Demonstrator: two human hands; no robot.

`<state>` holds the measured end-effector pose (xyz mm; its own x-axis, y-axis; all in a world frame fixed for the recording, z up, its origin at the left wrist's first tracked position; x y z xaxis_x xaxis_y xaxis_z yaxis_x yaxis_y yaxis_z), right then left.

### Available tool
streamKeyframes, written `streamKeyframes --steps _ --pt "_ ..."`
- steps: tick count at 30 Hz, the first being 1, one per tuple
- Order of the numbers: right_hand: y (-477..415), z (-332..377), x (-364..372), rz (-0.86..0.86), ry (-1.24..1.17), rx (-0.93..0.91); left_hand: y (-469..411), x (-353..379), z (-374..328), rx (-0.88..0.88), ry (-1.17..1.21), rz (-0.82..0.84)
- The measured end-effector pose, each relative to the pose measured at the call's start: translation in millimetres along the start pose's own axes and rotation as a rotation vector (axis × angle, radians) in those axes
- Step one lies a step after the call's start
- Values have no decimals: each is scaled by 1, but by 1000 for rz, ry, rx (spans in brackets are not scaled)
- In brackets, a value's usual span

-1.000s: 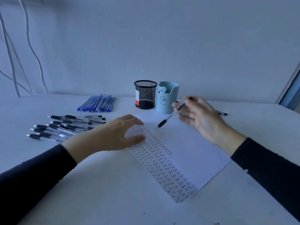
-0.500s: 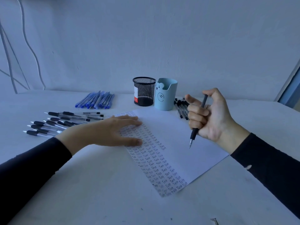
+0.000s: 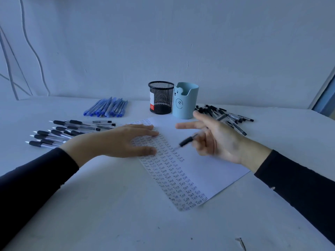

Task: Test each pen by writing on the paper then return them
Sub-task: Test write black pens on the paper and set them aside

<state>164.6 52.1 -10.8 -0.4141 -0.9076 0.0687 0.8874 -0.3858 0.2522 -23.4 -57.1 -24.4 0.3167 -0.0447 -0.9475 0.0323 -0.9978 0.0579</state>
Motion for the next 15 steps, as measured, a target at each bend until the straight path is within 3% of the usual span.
streamKeyframes --steps 4,9,15 --pt "-1 -6 10 64 56 -8 0 0 0 -1 0 -2" --pt "3 3 8 -223 553 -271 -1 2 0 8 -36 -23" --pt "1 -9 16 -312 478 -249 -1 2 -2 -6 -40 -11"
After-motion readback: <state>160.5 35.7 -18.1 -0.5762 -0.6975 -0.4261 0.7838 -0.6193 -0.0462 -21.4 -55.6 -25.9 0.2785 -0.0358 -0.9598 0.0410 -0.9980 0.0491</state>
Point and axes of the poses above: each hand's wrist, its own y-axis away from the middle knuckle, its own x-axis out of the palm, z = x × y, the point moved 6 cm from there along -y, towards the middle knuckle, and after that the axes turned 4 degrees about x, right-handed, at the moved point
